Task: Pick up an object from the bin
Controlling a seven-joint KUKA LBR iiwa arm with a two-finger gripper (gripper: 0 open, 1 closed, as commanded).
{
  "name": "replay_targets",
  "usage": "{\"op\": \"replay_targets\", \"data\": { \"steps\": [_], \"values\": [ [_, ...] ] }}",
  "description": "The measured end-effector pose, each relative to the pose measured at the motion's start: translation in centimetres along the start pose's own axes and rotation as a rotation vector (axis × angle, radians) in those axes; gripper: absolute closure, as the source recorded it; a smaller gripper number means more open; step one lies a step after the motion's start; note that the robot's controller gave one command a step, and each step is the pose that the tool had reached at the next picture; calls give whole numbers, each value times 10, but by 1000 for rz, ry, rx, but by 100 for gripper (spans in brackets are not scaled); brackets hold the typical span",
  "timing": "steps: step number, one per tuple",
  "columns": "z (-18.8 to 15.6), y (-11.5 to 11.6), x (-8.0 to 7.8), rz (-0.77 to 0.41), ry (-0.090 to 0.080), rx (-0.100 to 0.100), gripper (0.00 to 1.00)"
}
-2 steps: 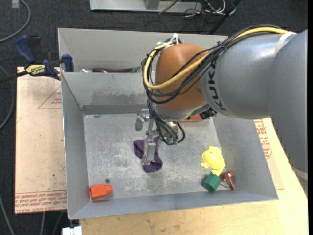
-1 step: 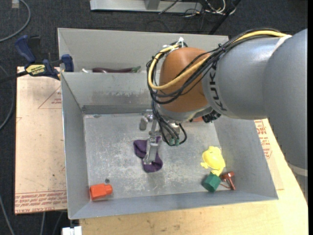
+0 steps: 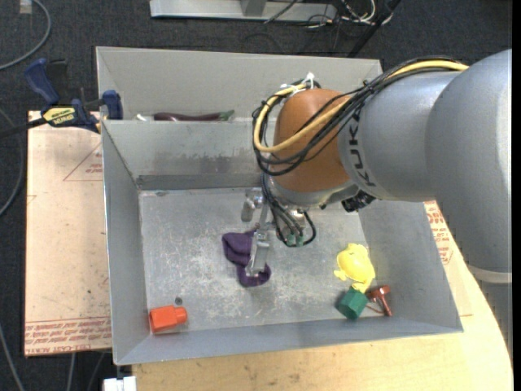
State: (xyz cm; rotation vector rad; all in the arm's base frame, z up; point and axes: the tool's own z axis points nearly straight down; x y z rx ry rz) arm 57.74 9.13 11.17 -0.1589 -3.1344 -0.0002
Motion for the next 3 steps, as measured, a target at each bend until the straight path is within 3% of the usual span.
{"op": "replay_targets", "data": {
  "steps": [1, 2, 3],
  "values": [
    [40, -22, -8, -11, -10, -9, 100],
    [40, -22, -8, -10, -10, -10, 100],
    [-157, -22, -13, 23, -22, -13, 100]
  ]
}}
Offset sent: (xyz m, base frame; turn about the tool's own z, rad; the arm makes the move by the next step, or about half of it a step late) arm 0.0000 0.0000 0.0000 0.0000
